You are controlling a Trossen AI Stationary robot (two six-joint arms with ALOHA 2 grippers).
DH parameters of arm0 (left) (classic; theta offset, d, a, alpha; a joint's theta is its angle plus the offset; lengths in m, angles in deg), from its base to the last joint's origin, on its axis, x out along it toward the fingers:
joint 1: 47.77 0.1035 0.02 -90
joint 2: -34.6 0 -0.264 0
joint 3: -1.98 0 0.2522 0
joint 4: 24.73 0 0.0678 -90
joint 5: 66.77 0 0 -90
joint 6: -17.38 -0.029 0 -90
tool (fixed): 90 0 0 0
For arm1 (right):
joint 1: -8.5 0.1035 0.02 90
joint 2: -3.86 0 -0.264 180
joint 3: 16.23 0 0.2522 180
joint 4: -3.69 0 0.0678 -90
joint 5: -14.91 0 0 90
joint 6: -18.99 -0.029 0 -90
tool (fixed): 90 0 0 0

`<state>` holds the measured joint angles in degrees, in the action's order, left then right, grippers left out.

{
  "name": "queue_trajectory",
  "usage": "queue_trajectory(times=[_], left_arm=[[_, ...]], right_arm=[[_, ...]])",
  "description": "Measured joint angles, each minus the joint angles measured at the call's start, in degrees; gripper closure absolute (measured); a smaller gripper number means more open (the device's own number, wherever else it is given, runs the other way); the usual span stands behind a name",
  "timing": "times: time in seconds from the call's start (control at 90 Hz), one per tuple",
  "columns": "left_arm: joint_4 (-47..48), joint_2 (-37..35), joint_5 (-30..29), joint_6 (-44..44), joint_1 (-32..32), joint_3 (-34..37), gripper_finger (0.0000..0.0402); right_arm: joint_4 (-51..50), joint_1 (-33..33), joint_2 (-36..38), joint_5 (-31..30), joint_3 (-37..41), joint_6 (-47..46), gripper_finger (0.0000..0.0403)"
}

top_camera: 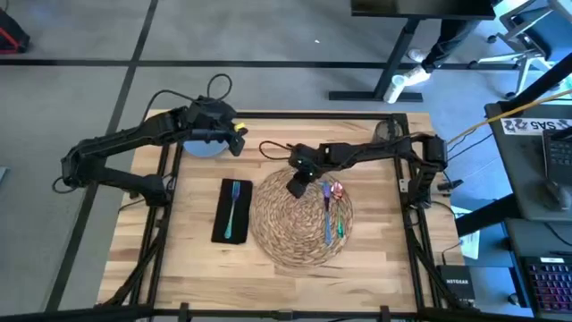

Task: Set table place
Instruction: Put the blue plate on top of the brown placemat

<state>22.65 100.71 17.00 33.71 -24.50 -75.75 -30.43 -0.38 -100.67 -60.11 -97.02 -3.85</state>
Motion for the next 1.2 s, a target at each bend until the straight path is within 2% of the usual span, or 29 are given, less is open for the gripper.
queue_trajectory(times=[0.089, 0.222, 0.367, 0.844, 1.033, 1.2], left_arm=[[0.0, 0.0, 0.0, 0.0, 0.0, 0.0, 0.0402], [0.0, 0.0, 0.0, 0.1, 0.0, 0.0, 0.0402], [-0.1, 0.0, 0.0, 0.3, 0.0, 0.0, 0.0402], [0.2, 0.0, -0.2, 1.8, -0.4, 0.0, 0.0402], [5.1, 0.0, -4.8, 4.7, 1.2, 0.0, 0.0402], [14.0, 0.0, -9.9, 8.7, 4.0, 0.0, 0.0402]], right_arm=[[-0.1, 1.1, 0.0, 4.0, 0.0, 5.0, 0.0403], [-1.4, 2.7, -0.2, 3.6, 0.0, 8.6, 0.0403], [-0.9, 2.9, -1.1, 2.1, 0.0, 8.5, 0.0403], [-3.4, 2.9, -2.2, 2.6, 0.0, 8.2, 0.0403], [-3.3, 2.9, -2.2, 2.6, 0.0, 8.1, 0.0403], [-3.2, 2.9, -2.2, 2.5, 0.0, 7.7, 0.0403]])
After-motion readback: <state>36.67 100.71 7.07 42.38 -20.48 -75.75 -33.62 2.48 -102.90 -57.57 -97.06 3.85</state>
